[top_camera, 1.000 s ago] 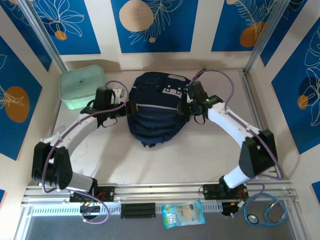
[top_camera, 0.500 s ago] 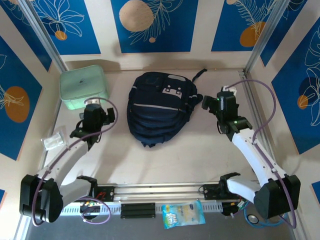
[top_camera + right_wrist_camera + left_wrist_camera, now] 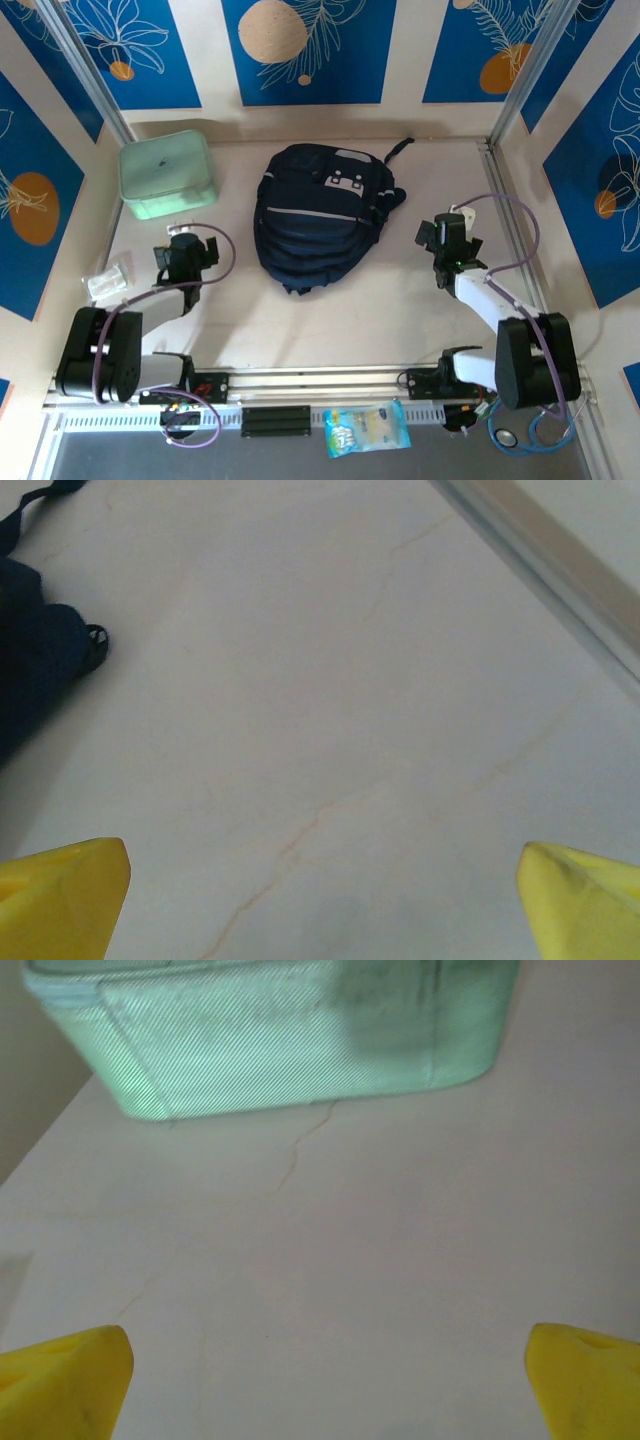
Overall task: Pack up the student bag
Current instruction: Reset both arms
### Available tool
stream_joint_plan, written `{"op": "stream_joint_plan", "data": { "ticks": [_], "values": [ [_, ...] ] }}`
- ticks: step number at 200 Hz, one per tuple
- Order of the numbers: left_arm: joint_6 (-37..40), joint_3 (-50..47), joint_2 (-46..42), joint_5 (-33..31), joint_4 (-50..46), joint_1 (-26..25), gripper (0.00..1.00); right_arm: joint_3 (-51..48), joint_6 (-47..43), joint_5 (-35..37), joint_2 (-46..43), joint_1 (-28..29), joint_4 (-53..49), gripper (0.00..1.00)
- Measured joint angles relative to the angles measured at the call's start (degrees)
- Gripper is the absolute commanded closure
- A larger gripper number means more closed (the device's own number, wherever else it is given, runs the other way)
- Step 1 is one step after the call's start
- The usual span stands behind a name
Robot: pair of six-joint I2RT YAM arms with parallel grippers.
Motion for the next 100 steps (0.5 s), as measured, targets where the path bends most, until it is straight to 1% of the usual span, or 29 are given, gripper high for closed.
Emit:
{"op": "stream_joint_plan", "data": {
  "ticks": [15,30,36,51,78,100],
  "values": [
    [0.7,0.0,1.6,3.9,4.1,1.3,0.0,-1.1,-1.8,-1.7,1.5,-0.1,3.8,0.01],
    [1.0,0.0,2.2,6.2,6.5,1.7,0.0,-1.7,-2.9,-2.9,1.7,-0.1,5.9,0.01],
    [2.2,-0.3,2.8,8.2,9.1,1.9,0.0,-3.1,-4.0,-5.4,2.0,-0.5,10.8,0.01],
    [3.7,-1.0,5.7,11.3,15.6,1.9,0.0,-5.6,-6.1,-9.2,3.5,-1.1,17.9,0.01],
    [5.1,-3.4,12.7,13.7,24.7,2.0,0.01,-8.2,-8.9,-13.8,6.4,-1.9,25.1,0.01],
    [5.4,-3.6,14.7,14.1,25.8,2.0,0.0,-9.4,-9.4,-16.1,9.5,-3.4,32.7,0.01]
  ]
}}
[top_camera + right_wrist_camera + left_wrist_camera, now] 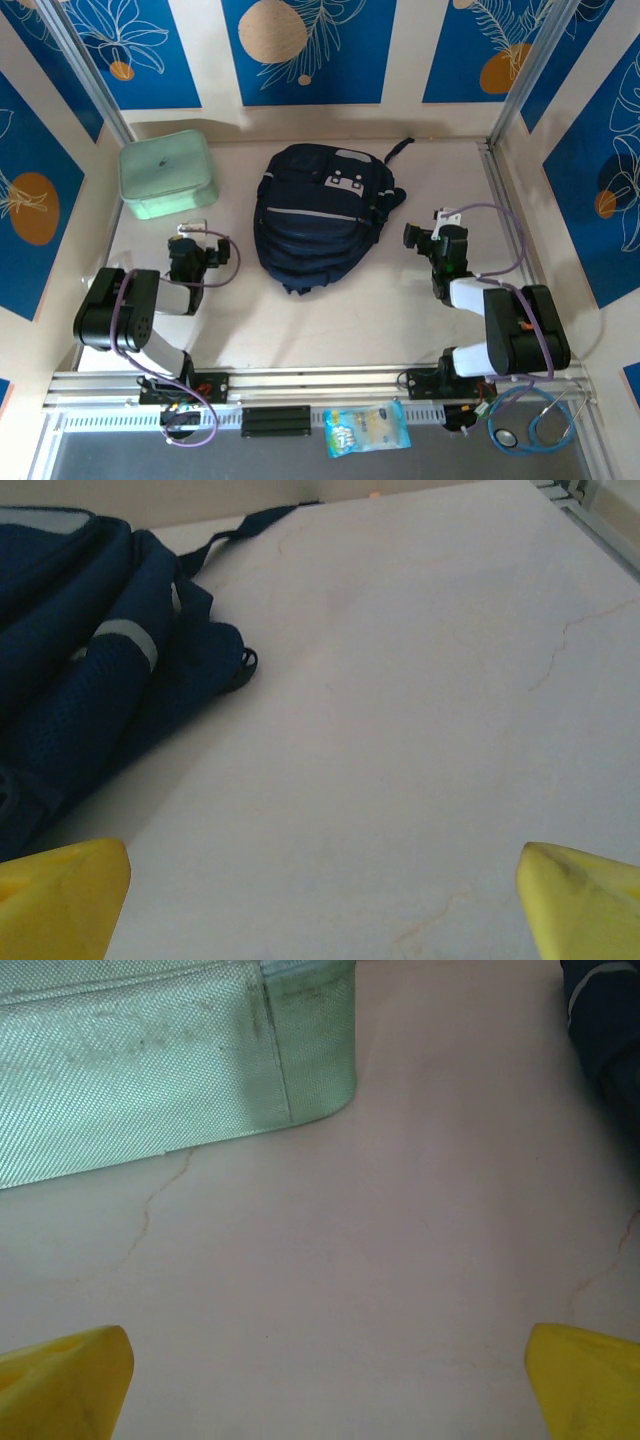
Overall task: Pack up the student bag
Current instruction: Reset both arms
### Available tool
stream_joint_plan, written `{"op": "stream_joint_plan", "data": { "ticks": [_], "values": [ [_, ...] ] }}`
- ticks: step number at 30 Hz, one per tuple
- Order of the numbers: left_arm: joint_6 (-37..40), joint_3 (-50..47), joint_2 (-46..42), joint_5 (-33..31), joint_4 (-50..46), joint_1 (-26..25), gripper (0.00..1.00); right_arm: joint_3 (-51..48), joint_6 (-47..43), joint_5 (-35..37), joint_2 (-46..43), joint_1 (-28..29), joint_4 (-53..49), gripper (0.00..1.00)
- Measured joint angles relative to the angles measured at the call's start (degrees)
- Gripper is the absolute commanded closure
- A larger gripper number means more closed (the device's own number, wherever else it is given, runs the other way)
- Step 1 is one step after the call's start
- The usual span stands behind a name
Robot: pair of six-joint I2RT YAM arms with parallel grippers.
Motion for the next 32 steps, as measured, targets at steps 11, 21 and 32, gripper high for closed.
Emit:
{"op": "stream_joint_plan", "data": {
  "ticks": [11,21,32],
  "values": [
    [0.2,1.1,0.0,-0.1,1.2,0.0,0.0,0.0,-0.3,-4.9,5.4,-1.8,6.7,0.01],
    [1.6,2.3,0.0,1.9,0.4,0.0,0.0,0.7,-0.5,-5.0,6.5,-1.8,6.6,0.01],
    [2.2,3.5,0.0,3.1,-1.4,0.0,0.0,0.9,-0.5,-5.0,6.5,-1.8,6.6,0.01]
  ]
}}
